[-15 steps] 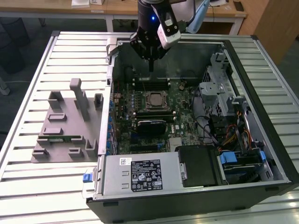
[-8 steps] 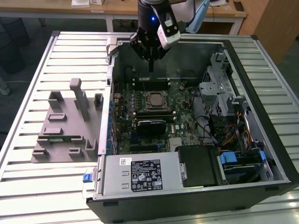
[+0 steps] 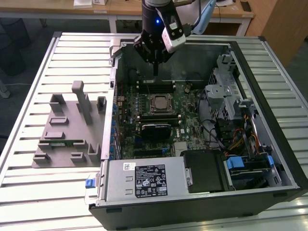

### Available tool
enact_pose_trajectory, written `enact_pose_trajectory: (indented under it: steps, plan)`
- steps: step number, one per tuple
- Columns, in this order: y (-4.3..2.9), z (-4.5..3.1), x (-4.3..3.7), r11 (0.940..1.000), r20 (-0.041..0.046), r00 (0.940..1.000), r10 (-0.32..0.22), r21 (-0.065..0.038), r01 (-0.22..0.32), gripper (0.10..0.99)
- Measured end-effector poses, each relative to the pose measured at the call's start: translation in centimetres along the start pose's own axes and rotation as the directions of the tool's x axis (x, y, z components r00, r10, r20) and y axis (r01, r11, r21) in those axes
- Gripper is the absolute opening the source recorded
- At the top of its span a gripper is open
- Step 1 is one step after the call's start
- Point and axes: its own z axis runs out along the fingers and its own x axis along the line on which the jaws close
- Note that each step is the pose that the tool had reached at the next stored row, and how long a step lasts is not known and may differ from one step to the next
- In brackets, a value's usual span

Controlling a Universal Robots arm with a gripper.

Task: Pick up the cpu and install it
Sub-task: 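Close the cpu cover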

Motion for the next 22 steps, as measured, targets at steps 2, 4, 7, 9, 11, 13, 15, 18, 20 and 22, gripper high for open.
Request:
enact_pose_trajectory:
  steps: [2, 4, 7, 9, 11, 13, 15, 18, 20, 22]
  plan:
    - [-0.01, 0.09, 0.00, 1.0000, 0.0001, 1.0000, 0.000, 0.000, 0.000, 0.106]
    - [-0.01, 0.23, 0.01, 1.0000, 0.0001, 1.0000, 0.000, 0.000, 0.000, 0.106]
    - [-0.02, 0.43, 0.01, 1.0000, 0.0000, 1.0000, 0.000, 0.000, 0.000, 0.106]
    - [-0.02, 0.54, 0.02, 1.0000, 0.0001, 1.0000, 0.000, 0.000, 0.000, 0.106]
    - [-0.03, 0.65, 0.02, 1.0000, 0.0000, 1.0000, 0.000, 0.000, 0.000, 0.106]
    - [-0.03, 0.77, 0.02, 1.0000, 0.0001, 1.0000, 0.000, 0.000, 0.000, 0.106]
    - [-0.04, 0.90, 0.03, 1.0000, 0.0001, 1.0000, 0.000, 0.000, 0.000, 0.106]
    - [-0.04, 1.10, 0.04, 1.0000, 0.0000, 1.0000, 0.000, 0.000, 0.000, 0.106]
    - [-0.05, 1.23, 0.04, 1.0000, 0.0000, 1.0000, 0.000, 0.000, 0.000, 0.106]
    - [-0.05, 1.35, 0.04, 1.0000, 0.0000, 1.0000, 0.000, 0.000, 0.000, 0.106]
